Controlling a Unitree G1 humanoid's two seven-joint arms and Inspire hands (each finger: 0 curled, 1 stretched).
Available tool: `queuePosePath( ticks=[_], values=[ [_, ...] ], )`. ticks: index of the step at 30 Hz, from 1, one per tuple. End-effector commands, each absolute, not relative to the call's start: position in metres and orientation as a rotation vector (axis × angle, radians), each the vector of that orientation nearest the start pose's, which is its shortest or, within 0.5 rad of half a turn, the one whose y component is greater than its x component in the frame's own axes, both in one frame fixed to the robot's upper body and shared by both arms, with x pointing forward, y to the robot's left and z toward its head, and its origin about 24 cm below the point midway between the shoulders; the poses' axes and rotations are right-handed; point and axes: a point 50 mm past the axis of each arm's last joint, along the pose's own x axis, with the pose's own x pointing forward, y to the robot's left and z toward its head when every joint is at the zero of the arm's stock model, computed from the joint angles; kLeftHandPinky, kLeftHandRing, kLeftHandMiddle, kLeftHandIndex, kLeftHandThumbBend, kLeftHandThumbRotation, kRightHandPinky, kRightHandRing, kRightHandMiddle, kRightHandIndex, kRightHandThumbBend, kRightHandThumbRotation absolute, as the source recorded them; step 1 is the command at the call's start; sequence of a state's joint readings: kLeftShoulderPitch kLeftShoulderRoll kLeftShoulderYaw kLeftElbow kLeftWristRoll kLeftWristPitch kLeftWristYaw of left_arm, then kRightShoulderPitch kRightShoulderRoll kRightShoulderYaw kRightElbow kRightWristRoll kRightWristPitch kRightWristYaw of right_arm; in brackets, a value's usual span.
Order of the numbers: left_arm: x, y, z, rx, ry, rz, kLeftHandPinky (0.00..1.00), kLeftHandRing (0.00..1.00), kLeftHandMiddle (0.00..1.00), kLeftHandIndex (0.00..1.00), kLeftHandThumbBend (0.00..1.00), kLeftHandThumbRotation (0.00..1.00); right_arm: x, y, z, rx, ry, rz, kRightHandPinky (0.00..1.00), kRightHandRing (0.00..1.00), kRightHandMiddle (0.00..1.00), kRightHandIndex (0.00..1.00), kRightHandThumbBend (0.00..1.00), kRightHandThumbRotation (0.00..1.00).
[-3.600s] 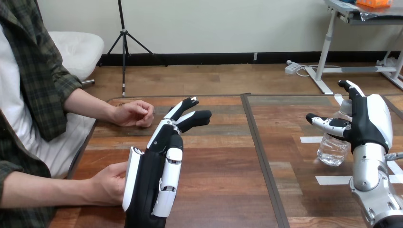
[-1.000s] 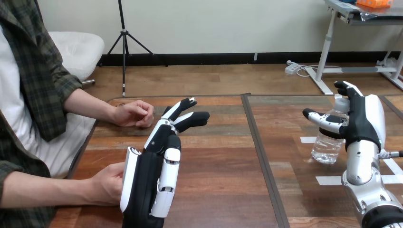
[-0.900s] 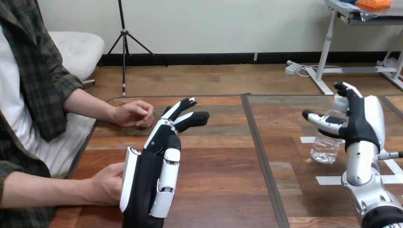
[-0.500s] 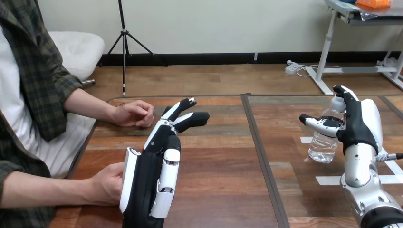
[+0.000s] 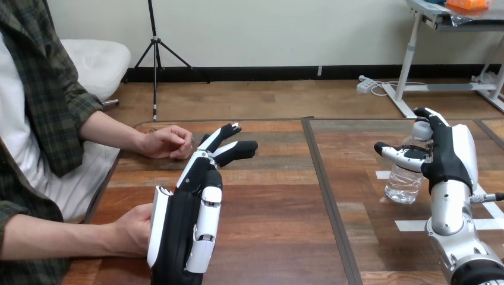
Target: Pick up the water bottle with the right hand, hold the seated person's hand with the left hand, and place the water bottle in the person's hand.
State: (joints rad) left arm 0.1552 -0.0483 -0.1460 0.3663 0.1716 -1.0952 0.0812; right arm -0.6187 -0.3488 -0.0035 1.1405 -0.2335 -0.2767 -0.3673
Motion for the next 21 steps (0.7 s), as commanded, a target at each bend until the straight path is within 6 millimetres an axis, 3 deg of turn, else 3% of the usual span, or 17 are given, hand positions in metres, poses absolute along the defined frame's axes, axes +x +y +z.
queuePosePath(
  ticks=[1,8,21],
  values=[
    [0.1899,0.1010,0.0366,-0.008,-0.647,-0.125,1.00,0.73,0.73,0.83,0.00,1.00,0.3389,-0.2369,0.0202,-0.556,0.159,-0.330,0.74,0.72,0.76,0.80,0.67,0.00],
    [0.1896,0.1013,0.0366,-0.009,-0.645,-0.125,1.00,0.73,0.73,0.83,0.00,1.00,0.3380,-0.2356,0.0194,-0.555,0.148,-0.330,0.70,0.67,0.71,0.76,0.67,0.00],
    [0.1887,0.1011,0.0369,-0.006,-0.639,-0.122,1.00,0.73,0.73,0.84,0.00,1.00,0.3373,-0.2335,0.0176,-0.560,0.149,-0.336,0.73,0.67,0.67,0.71,0.66,0.00]
  ],
)
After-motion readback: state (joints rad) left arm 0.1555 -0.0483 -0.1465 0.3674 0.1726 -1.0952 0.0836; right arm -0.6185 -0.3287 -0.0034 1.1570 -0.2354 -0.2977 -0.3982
